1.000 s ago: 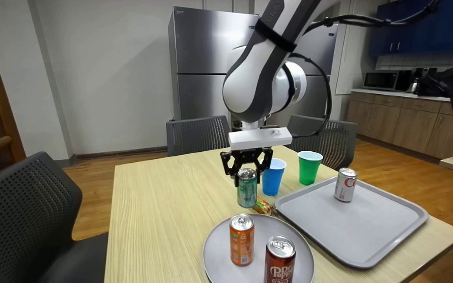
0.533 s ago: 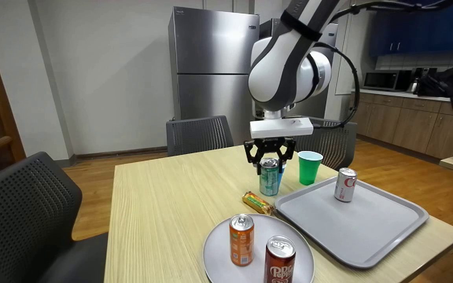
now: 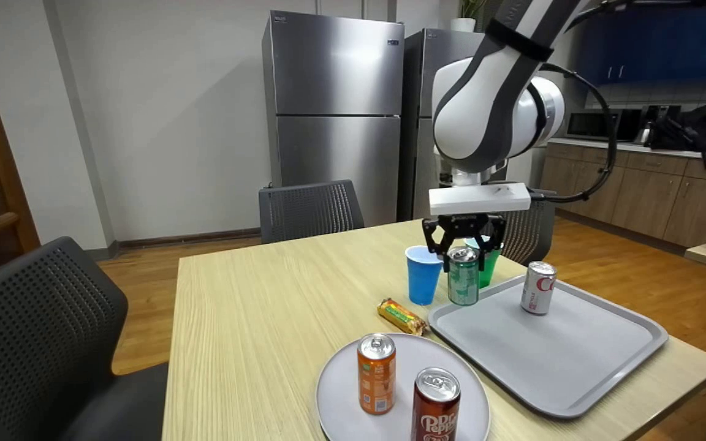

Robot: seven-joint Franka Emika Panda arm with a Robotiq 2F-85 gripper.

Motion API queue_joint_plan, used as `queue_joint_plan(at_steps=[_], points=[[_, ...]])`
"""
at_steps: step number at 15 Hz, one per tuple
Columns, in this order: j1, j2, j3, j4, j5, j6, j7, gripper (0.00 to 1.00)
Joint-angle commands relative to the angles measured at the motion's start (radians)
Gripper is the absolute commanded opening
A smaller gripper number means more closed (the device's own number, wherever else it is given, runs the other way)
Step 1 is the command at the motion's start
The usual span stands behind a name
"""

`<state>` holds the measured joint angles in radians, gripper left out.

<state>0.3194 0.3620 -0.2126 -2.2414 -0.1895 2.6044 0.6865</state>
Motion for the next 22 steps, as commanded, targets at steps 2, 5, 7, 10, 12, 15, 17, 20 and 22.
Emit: queue_joint_plan(at_steps=[2, 5, 7, 10, 12, 15, 17, 20, 22], points=[[-0.049, -0.077, -0.016, -0.090, -0.056, 0.005, 0.077, 0.38], [-0.089, -0.102, -0.028, -0.135, -0.058, 0.015, 0.079, 0.38], [-0.116, -0.118, -0.037, -0.162, -0.057, 0.021, 0.077, 0.38], [-0.163, -0.132, -0.046, -0.199, -0.046, 0.056, 0.058, 0.38], [-0.196, -0.133, -0.047, -0.216, -0.031, 0.077, 0.039, 0.38], [-0.241, -0.123, -0.053, -0.236, -0.017, 0.116, 0.022, 0.38], [-0.270, -0.114, -0.054, -0.248, 0.005, 0.143, 0.003, 0.38], [-0.311, -0.098, -0.050, -0.258, 0.054, 0.169, -0.023, 0.38], [-0.335, -0.086, -0.043, -0.262, 0.098, 0.182, -0.051, 0.38]])
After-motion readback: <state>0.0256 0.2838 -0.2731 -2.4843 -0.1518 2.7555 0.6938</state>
